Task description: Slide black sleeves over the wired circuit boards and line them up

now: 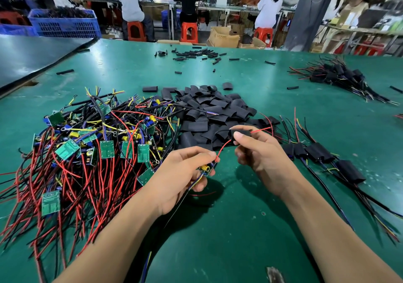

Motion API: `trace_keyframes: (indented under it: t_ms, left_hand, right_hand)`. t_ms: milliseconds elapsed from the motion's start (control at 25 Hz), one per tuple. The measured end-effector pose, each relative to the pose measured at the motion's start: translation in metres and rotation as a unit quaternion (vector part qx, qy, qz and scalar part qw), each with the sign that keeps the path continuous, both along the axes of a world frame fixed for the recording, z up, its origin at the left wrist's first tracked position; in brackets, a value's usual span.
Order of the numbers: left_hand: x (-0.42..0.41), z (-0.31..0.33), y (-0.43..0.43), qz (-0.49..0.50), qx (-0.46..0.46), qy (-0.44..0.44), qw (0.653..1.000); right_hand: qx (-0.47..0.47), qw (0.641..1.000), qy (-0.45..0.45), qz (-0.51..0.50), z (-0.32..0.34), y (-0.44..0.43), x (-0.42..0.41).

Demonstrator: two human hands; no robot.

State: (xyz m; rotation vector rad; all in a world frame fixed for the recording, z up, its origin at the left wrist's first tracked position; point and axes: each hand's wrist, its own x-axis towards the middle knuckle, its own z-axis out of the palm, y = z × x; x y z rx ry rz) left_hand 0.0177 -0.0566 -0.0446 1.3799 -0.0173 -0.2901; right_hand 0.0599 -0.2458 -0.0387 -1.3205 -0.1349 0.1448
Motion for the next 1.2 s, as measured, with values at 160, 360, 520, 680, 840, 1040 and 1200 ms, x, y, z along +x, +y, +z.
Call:
trace_keyframes:
  t_ms: [160,360,520,680,840,1040,1200]
  left_hand:
    - [-0.001,0.001,0.0,-0.011,-0.003,0.012,1.0]
    - [-0.002,0.002,-0.002,0.002,-0.017,0.008,1.0]
    - [-0.001,0.002,-0.003,0.019,-0.016,0.008,1.0]
    - [0.0,0.001,-0.003,0.044,-0.012,0.004,0.999]
    - [0.002,0.004,-0.001,0.058,-0.085,0.033,0.994]
    - [0.002,0.005,0.003,0.076,-0.121,0.056,0.988]
    - [0.001,0.008,0.004,0.082,-0.148,0.058,0.984]
  right_hand:
    - [0.069,0.997,0.027,0.007,0.007,-0.003,-0.004]
    - [0.119,0.991,0.035,0.041,0.008,0.0,-0.008]
    - [-0.007,0.998,0.008,0.055,0.0,0.011,-0.01]
    - [-0.042,0.996,0.008,0.082,-0.008,0.018,-0.013]
    - [-0.044,0.997,-0.003,0.059,-0.013,0.016,-0.009]
    - [-0.045,0.997,-0.005,0.068,-0.015,0.015,-0.008]
    - [-0.038,0.997,-0.013,0.07,-0.013,0.018,-0.01]
